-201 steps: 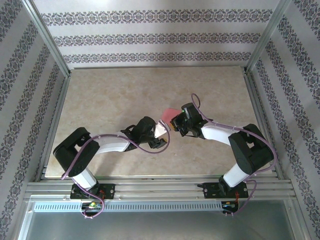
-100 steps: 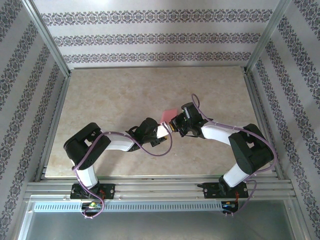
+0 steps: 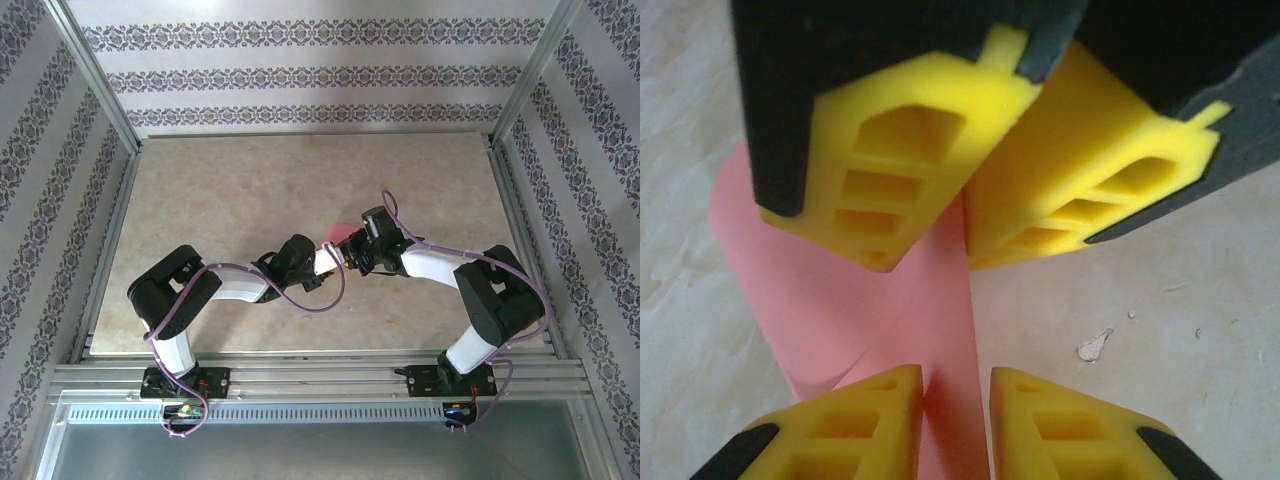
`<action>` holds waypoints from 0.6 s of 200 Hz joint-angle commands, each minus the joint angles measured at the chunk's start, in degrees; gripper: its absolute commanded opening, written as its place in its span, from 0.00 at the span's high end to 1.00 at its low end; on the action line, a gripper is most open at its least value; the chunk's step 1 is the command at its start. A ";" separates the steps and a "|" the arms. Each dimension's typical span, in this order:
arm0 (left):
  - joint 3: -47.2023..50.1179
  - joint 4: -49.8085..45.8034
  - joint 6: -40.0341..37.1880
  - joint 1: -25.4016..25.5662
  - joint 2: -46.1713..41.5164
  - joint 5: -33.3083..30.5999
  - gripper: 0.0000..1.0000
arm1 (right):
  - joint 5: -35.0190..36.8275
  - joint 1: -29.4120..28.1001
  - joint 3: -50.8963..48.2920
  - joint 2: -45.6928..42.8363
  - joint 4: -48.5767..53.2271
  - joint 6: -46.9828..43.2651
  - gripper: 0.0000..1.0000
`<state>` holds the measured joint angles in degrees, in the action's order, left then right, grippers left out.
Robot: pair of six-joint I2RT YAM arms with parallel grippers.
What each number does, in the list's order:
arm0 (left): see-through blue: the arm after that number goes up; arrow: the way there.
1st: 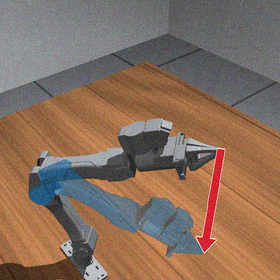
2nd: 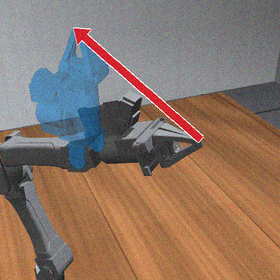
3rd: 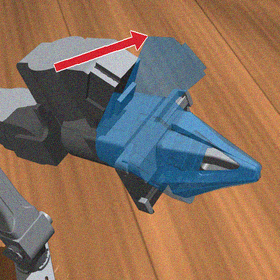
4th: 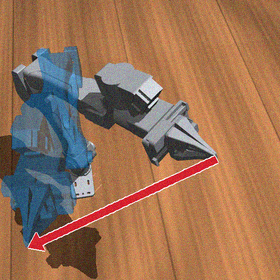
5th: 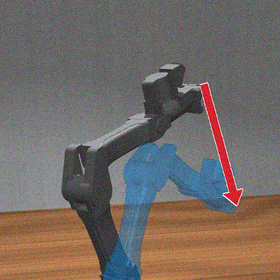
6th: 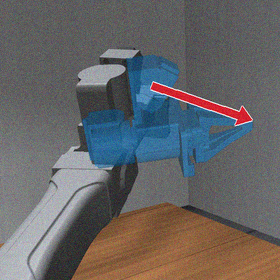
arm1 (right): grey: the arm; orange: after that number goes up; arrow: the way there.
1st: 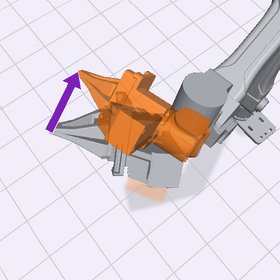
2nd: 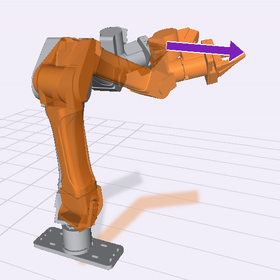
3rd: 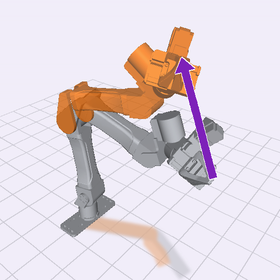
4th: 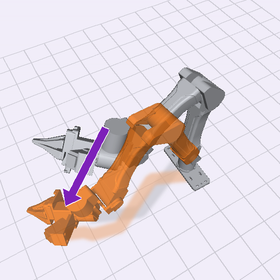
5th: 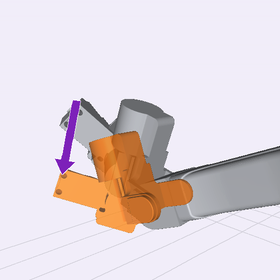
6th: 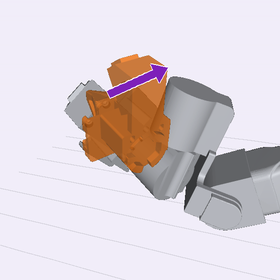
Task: Fold a paper plane with a square sheet of paper (pick it up from the middle)
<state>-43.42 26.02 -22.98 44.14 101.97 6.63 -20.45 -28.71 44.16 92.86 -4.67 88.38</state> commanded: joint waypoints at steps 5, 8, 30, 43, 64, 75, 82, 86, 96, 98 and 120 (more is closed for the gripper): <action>-0.13 1.29 1.05 -0.52 0.16 0.91 0.78 | -0.47 0.30 1.28 0.48 0.98 -0.01 0.78; -0.09 1.27 1.09 -0.54 0.11 0.97 0.78 | -0.52 0.32 1.28 0.46 0.98 -0.03 0.78; 0.33 1.28 1.79 -0.77 0.16 1.33 0.82 | -0.38 0.47 1.10 0.26 0.98 -0.26 0.75; 0.69 1.36 2.61 -0.96 0.24 1.84 0.83 | -0.06 0.66 0.97 -0.26 1.15 -0.65 0.73; 1.26 1.55 4.85 -1.55 0.24 3.39 0.85 | 0.62 1.23 0.62 -1.48 1.83 -1.43 0.69; 1.72 2.11 6.55 -2.15 0.24 4.60 0.86 | 0.92 1.63 0.36 -2.16 2.14 -1.92 0.67; 2.08 2.57 7.78 -2.61 0.24 5.69 0.86 | 1.23 1.97 0.10 -2.69 2.37 -2.15 0.66; 2.26 2.67 8.39 -2.88 0.19 6.31 0.86 | 1.40 2.12 -0.07 -3.04 2.46 -2.31 0.66; 2.53 2.82 9.95 -3.50 0.24 7.45 0.86 | 1.79 2.63 -0.45 -3.87 2.85 -2.74 0.66; 2.59 2.79 10.21 -3.59 0.22 7.61 0.86 | 1.85 2.74 -0.47 -4.06 2.94 -2.76 0.66; 2.92 2.59 13.63 -4.69 -0.25 10.46 0.87 | 3.19 3.87 -0.96 -6.07 4.50 -4.31 0.65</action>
<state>-41.23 26.44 -15.09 40.84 101.97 12.29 -19.73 -25.91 44.10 89.89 -2.68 86.59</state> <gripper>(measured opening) 0.138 0.348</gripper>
